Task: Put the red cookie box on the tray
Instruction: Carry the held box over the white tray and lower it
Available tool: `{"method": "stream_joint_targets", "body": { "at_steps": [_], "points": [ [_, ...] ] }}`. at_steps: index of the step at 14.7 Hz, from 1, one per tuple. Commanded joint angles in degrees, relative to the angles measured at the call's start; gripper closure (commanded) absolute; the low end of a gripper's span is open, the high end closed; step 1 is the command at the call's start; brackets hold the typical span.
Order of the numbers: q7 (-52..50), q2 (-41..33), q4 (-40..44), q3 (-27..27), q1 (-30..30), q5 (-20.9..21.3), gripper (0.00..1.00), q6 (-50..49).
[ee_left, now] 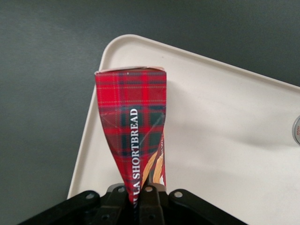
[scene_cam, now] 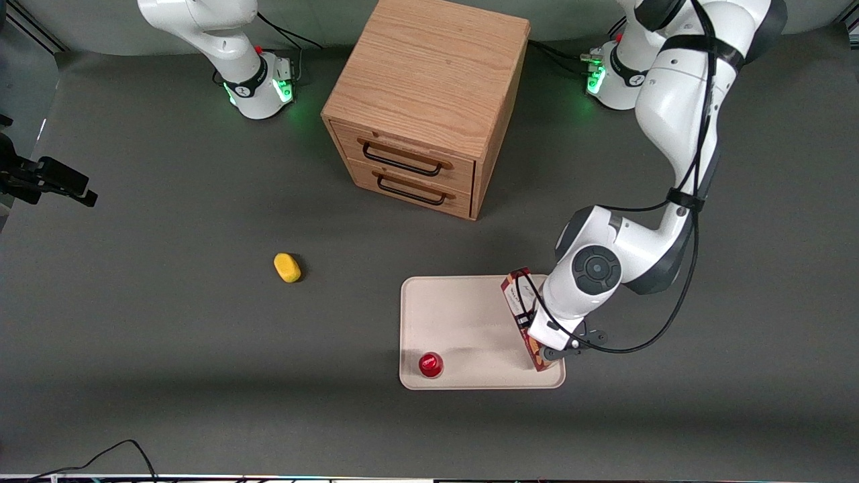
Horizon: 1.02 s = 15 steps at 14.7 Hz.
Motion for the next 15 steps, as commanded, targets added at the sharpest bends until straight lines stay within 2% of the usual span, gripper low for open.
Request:
{"method": "stream_joint_targets", "body": {
  "at_steps": [1, 3, 4, 6, 7, 9, 12, 15],
  "points": [
    [-1.75, 1.80, 1.82, 0.06, -0.64, 2.11, 1.00, 1.81],
    [-2.02, 2.59, 1.47, 0.15, -0.64, 2.21, 1.00, 3.48],
    [-2.02, 2.94, 1.47, 0.15, -0.64, 2.21, 0.85, 3.75],
    [-1.58, 2.77, 1.47, 0.15, -0.46, 2.21, 0.16, 3.14],
    [-1.58, 2.25, 1.47, 0.15, -0.20, 2.21, 0.01, 2.27],
    [-1.05, 0.06, 1.56, 0.15, 0.15, 2.21, 0.00, -5.34],
    [3.58, -9.77, -0.01, -0.20, 0.50, 0.55, 0.00, -21.78],
    [14.29, -22.24, -9.48, 0.06, 4.00, -4.63, 0.00, -25.08]
  ]
}}
